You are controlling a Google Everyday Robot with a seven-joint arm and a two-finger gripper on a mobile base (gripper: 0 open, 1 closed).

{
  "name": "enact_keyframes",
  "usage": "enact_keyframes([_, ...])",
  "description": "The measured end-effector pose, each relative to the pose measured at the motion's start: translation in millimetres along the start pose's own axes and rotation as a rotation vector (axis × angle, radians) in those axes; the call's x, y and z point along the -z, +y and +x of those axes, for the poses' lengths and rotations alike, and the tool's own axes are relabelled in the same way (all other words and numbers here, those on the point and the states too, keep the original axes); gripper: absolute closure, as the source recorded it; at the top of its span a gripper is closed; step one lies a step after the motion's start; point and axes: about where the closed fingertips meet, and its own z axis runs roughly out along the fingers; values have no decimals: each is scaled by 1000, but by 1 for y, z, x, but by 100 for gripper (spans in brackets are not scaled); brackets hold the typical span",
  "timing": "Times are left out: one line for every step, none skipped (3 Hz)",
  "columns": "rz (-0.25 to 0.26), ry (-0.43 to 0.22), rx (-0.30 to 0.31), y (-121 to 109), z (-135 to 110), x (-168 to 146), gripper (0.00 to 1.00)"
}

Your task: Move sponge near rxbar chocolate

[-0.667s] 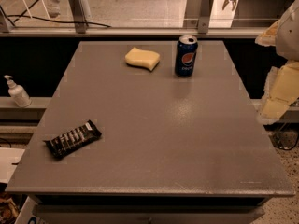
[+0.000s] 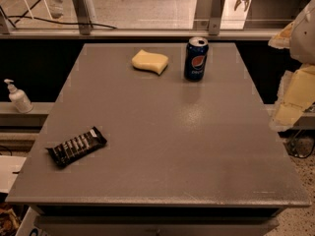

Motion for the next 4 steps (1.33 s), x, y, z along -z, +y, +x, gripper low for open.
enact_keyframes([-24, -138, -66, 5, -12, -31, 0])
enact_keyframes([-69, -317, -148, 12, -30, -72, 0])
enact_keyframes([-116, -519, -194, 13, -61, -98, 0])
enact_keyframes([-115, -516, -193, 13, -61, -98, 0])
